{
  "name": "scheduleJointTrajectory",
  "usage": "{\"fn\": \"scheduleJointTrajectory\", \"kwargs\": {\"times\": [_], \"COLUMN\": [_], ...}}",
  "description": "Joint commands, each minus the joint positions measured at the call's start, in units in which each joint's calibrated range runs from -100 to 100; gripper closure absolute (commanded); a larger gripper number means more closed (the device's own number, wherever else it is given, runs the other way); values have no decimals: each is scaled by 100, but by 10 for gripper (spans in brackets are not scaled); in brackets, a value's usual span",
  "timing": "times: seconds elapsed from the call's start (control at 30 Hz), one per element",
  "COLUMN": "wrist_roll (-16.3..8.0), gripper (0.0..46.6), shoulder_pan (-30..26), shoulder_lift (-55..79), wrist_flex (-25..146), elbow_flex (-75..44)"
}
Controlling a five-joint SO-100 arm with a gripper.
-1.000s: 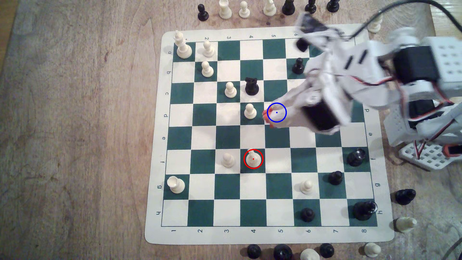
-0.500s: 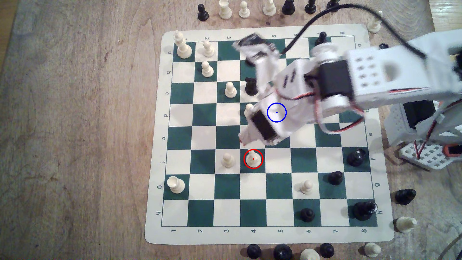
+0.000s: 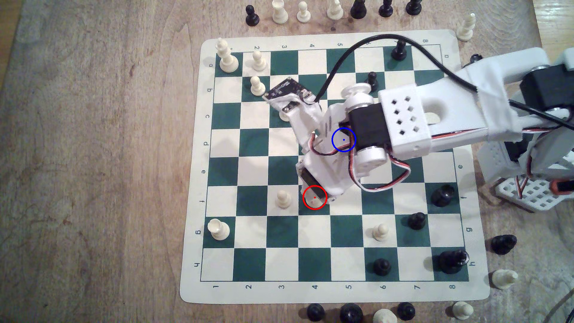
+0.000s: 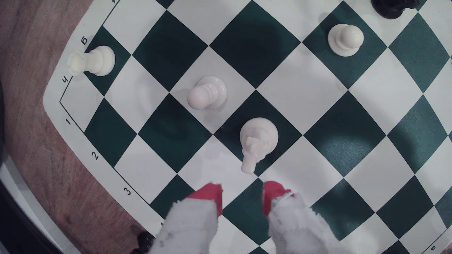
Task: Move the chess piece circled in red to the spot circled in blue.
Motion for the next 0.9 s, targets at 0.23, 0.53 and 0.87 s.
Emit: {"fn": "scheduleJointTrajectory", "kwargs": {"times": [0.23, 0.53, 0.87], "wrist_roll": [156, 190, 195], "gripper": [345, 368, 362], "shoulder_pan": [20, -4, 4], "shoulder_lift": [689, 1037, 1215], "wrist_flex": [97, 113, -141], "elbow_flex": [-962, -1107, -1243]}}
